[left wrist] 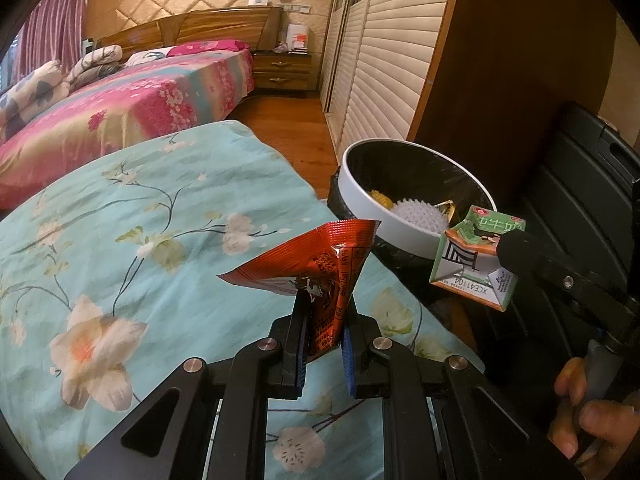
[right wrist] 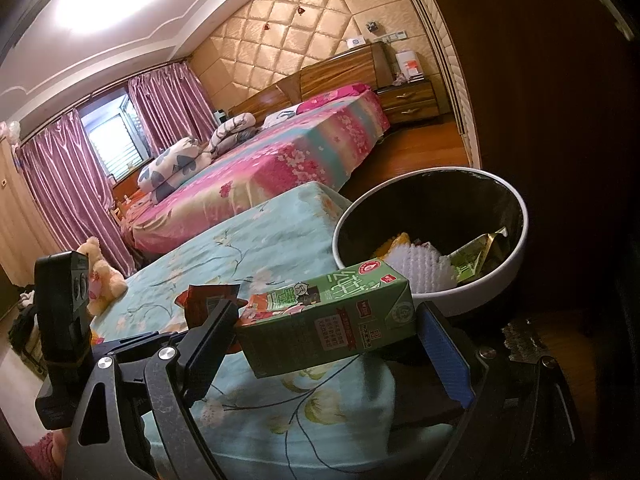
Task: Collect trash
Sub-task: 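Lower the red bag and juice box into the bin opening with both tools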
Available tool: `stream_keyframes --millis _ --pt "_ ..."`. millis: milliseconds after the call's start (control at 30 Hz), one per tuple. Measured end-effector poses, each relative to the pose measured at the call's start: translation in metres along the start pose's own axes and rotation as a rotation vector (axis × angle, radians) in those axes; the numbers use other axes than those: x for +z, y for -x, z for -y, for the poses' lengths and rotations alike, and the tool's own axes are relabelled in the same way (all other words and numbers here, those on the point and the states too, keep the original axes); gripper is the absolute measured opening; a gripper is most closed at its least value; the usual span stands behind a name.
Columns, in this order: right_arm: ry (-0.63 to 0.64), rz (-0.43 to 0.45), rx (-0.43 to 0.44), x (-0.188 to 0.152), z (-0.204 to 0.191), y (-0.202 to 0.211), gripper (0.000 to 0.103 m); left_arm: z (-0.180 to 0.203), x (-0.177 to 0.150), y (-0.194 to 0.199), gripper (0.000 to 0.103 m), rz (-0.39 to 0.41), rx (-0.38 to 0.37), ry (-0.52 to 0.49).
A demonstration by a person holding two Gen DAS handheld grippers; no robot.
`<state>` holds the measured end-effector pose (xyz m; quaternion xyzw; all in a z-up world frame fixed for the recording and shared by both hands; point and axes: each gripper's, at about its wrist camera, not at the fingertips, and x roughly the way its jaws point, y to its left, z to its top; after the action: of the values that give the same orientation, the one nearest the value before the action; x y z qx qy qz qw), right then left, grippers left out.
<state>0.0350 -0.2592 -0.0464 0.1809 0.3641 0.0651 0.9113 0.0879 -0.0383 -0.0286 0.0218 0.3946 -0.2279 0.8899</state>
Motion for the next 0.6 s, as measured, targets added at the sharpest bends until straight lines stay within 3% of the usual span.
stream_keyframes --millis 600 --pt "-0.019 0.008 -0.038 0.022 0.025 -0.004 0.091 0.015 0.023 -0.016 0.013 0.006 -0.025 -0.035"
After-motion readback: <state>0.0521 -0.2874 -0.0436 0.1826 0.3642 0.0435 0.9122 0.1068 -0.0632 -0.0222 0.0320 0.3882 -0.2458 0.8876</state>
